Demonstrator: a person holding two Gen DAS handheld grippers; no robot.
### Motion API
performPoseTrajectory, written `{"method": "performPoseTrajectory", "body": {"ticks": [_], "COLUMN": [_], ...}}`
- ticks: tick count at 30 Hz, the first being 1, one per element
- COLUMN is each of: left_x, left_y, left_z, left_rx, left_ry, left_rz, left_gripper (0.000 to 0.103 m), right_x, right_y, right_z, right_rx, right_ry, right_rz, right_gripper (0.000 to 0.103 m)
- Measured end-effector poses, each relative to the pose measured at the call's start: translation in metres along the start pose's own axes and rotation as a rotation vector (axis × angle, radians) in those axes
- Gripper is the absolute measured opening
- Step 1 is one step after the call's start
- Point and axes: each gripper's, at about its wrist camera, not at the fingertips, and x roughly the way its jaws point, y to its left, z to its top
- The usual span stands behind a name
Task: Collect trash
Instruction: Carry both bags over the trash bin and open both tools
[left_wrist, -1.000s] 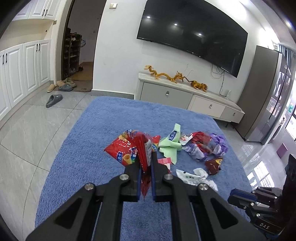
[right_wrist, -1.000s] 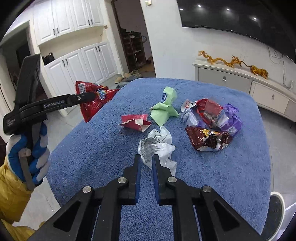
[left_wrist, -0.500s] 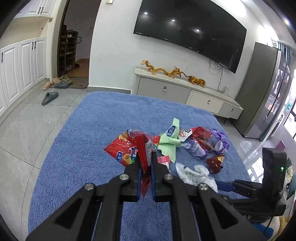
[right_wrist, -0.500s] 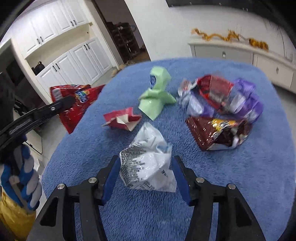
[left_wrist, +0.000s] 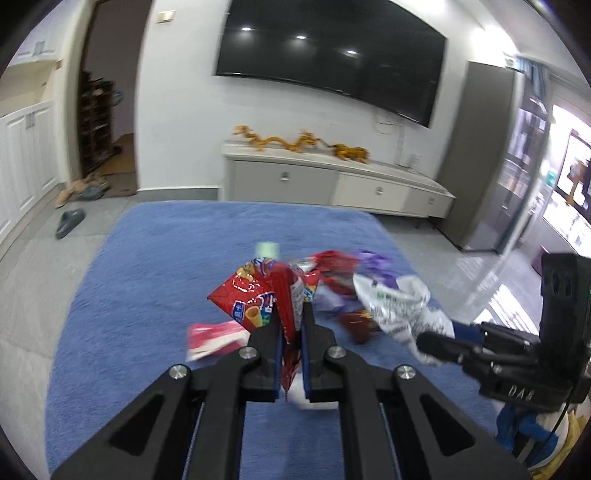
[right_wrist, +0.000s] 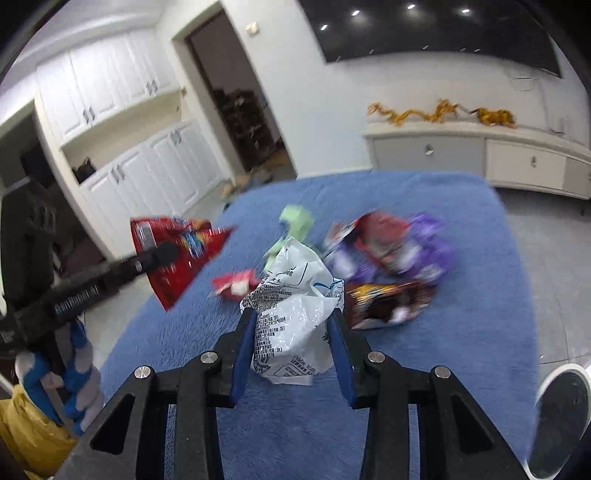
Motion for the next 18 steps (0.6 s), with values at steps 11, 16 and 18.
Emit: {"method": "performPoseTrajectory", "body": {"ticks": [11, 16, 18], "left_x": [0.066, 0.111, 0.128], "left_y": [-0.188, -0.285, -0.315], "left_z": [0.021, 0.012, 0.005], "left_rx": [0.238, 0.34, 0.369], "left_ry": [0.112, 0.205, 0.238], "left_rz": [-0.328, -0.459, -0.486], "left_gripper": [0.007, 0.007, 0.007], "right_x": [-0.125, -0.159, -0.168], "right_y": [-0.138, -0.218, -0.246], "right_z": [-0.022, -0.061, -0.076], "right_rx": [0.202, 0.342, 0.397], "right_ry": [-0.142, -0.127, -0.117], "right_rz": [-0.291, -0.437, -0.472], "right_gripper": [0.036, 0.036, 0.037]}}
